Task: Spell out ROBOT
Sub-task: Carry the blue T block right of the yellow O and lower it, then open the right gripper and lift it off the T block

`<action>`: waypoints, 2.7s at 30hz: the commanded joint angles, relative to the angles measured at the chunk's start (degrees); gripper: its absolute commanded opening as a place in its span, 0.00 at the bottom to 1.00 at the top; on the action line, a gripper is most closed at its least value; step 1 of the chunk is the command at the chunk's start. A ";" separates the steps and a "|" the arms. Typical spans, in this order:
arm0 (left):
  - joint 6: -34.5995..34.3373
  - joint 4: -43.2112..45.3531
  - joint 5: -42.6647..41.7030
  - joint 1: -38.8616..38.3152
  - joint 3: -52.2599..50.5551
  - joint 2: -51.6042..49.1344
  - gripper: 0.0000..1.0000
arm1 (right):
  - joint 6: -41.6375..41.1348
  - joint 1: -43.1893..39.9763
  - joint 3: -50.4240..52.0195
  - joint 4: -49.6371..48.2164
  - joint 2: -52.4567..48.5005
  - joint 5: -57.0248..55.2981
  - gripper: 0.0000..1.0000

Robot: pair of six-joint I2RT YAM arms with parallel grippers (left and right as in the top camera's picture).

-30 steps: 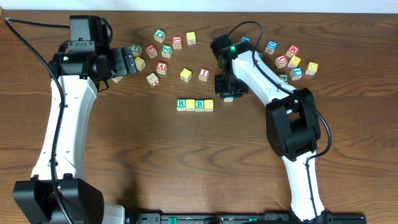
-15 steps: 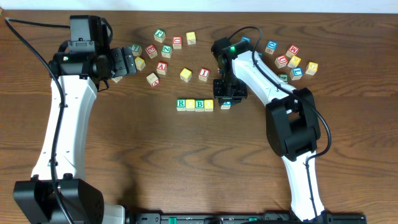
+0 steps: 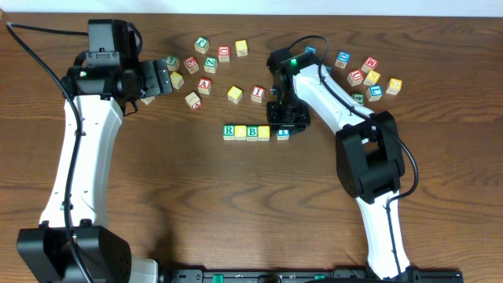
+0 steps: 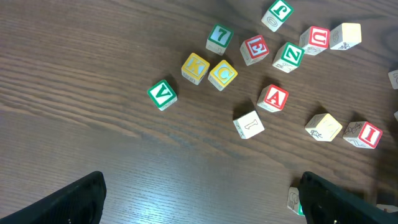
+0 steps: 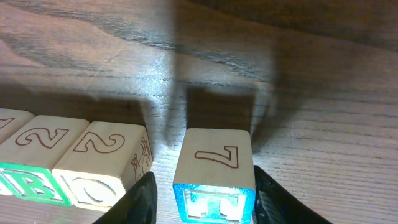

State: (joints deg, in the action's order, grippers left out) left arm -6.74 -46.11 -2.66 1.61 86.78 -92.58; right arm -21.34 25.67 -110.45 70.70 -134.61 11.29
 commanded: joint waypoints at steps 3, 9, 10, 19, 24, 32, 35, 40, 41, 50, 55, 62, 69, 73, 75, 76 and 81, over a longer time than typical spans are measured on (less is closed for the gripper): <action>0.31 -0.13 0.35 0.09 1.31 0.42 0.97 | 0.87 -0.15 -0.17 0.48 4.63 0.90 0.45; 0.33 -0.15 0.35 0.09 1.31 0.42 0.97 | 0.87 -0.90 -0.17 0.55 7.78 0.90 0.46; 0.31 -0.13 0.35 0.09 1.31 0.42 0.97 | 0.87 -1.05 -0.17 0.63 8.33 0.87 0.46; 0.33 -0.13 0.35 0.09 1.31 0.42 0.97 | 0.79 -2.91 -0.17 2.54 14.80 -3.04 0.42; 0.33 -0.13 0.35 0.09 1.31 0.42 0.98 | -0.96 -3.41 0.22 5.44 15.65 -9.46 0.42; 0.31 -0.13 0.35 0.09 1.31 0.42 0.97 | -4.37 -3.39 10.86 -4.44 15.43 -11.80 0.41; 0.33 -0.13 0.35 0.09 1.31 0.42 0.97 | -5.14 -3.10 15.45 -9.60 15.43 -11.61 0.40; 0.31 -0.13 0.37 0.09 1.31 0.42 0.97 | -5.90 -2.97 20.37 -15.91 15.43 -11.63 0.39; 0.33 -0.13 0.35 0.09 1.31 0.42 0.97 | -5.90 -2.97 21.22 -17.03 15.43 -11.61 0.39; 0.33 -0.13 0.37 0.09 1.31 0.42 0.97 | -6.95 -2.84 25.83 -22.49 15.43 -10.27 0.39; 0.31 -0.15 0.35 0.09 1.31 0.42 0.97 | -6.97 -2.36 25.83 -22.56 15.43 -10.25 0.39; 0.31 -0.13 0.35 0.09 1.31 0.42 0.97 | -6.95 -1.05 25.86 -23.85 15.43 -10.29 0.39; 0.33 -0.15 0.35 0.09 1.31 0.42 0.98 | -6.93 -0.15 25.86 -24.24 15.43 -10.32 0.39; 0.33 -0.15 0.37 0.09 1.31 0.42 0.97 | -6.95 -0.07 25.86 -24.26 15.43 -10.29 0.39; 0.33 -0.13 0.35 0.09 1.31 0.42 0.97 | -6.97 -0.07 25.86 -24.46 15.43 -10.25 0.39; 0.33 -0.13 0.35 0.09 1.31 0.42 0.97 | -7.34 -0.07 25.86 -24.57 15.43 -10.27 0.39; 0.31 -0.13 0.35 0.09 1.31 0.42 0.97 | -7.41 -0.07 25.86 -25.09 15.43 -9.55 0.39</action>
State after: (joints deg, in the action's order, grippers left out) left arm -6.74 -46.11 -2.63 1.61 86.78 -92.55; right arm -27.83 25.28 -84.93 45.80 -119.79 0.97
